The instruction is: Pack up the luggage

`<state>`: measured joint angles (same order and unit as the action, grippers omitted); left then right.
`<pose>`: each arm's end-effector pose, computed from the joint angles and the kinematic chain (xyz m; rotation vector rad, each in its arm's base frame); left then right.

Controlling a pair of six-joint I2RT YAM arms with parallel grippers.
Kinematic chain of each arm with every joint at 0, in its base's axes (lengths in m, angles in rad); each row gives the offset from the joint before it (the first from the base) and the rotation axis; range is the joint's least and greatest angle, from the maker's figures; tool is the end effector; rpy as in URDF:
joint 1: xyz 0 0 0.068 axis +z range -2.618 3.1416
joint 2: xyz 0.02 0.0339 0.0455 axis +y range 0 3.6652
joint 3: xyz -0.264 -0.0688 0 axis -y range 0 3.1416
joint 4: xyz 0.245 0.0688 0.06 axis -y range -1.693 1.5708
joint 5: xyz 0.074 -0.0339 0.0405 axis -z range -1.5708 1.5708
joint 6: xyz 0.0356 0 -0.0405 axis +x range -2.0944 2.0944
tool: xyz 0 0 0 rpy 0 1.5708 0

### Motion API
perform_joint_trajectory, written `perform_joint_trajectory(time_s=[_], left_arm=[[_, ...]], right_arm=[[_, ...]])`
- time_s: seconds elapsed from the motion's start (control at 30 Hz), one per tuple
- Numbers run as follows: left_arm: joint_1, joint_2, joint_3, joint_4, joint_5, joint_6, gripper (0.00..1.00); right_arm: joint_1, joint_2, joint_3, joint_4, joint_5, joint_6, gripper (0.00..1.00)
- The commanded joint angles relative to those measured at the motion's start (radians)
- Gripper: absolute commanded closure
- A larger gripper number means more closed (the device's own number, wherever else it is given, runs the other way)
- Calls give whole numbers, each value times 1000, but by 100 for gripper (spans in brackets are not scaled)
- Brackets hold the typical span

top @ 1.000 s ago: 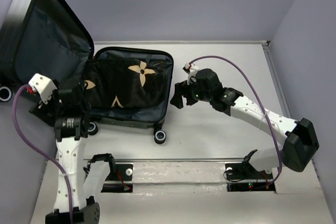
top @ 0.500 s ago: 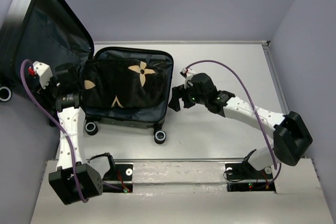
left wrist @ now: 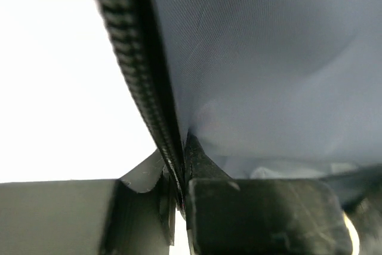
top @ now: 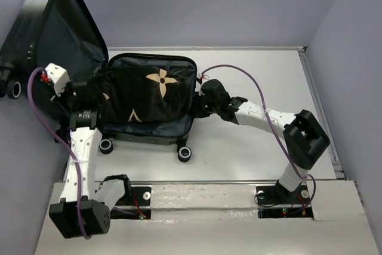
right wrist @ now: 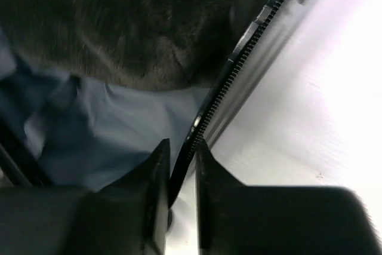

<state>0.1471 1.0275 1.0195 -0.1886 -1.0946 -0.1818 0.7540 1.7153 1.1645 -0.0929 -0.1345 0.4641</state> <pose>0.2106 0.0632 0.3799 -1.0272 1.4145 0.9305 0.2778 0.2674 0.2321 -0.4146 2.2967 0.7959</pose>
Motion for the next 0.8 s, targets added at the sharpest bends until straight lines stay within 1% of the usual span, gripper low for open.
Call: perform_joint_trajectory(time_s=[0.0, 0.03, 0.17, 0.2, 0.27, 0.3, 0.33, 0.37, 0.4, 0.47, 0.53, 0.57, 0.6, 0.63, 0.67, 0.7, 0.73, 0.77], left_arm=[[-200, -107, -57, 50, -40, 67, 94], [-293, -127, -74, 51, -65, 68, 94], [-509, -217, -101, 19, -135, 36, 94], [-618, -243, -96, -45, -151, -31, 94], [-720, -260, -84, -118, -163, -114, 94], [-818, -270, -81, -173, -160, -186, 94], [-872, -270, -70, -199, -160, -224, 94], [-923, -264, -67, -242, -157, -295, 94], [-1022, -256, -67, -245, -153, -307, 94], [-1130, -232, -56, -270, -162, -361, 94], [-1243, -182, -49, -275, -185, -381, 94], [-1358, -167, -32, -276, -220, -387, 94], [-1439, -132, -18, -273, -226, -386, 94], [-1440, -115, 0, -270, -226, -380, 94], [-1496, -98, 39, -241, -205, -360, 94], [-1518, -75, 56, -214, -182, -323, 94], [-1538, -64, 76, -186, -125, -248, 89], [-1582, -60, 112, -134, -99, -214, 78]], right_arm=[[-2, 20, 12, 42, 35, 2, 91], [-2, 18, -3, 48, 36, 4, 93], [-2, 7, -26, 62, 42, 5, 93], [-2, -2, -31, 68, 39, 7, 93], [-2, -6, -43, 76, 36, 10, 93], [-2, -9, -48, 82, 38, 11, 93], [-2, -17, -57, 82, 44, 13, 93], [-2, -20, -61, 82, 52, 13, 93], [-2, -29, -66, 82, 67, 13, 93], [-12, -43, -80, 82, 67, 16, 93], [-22, -62, -112, 82, 67, 24, 93], [-36, -86, -124, 82, 67, 27, 93], [-51, -97, -147, 111, 65, 27, 93], [-51, -108, -160, 111, 67, 25, 93], [-64, -129, -170, 111, 68, 22, 93], [-76, -140, -183, 111, 69, 22, 93], [-76, -151, -205, 111, 70, 22, 93], [-91, -161, -218, 111, 69, 19, 93]])
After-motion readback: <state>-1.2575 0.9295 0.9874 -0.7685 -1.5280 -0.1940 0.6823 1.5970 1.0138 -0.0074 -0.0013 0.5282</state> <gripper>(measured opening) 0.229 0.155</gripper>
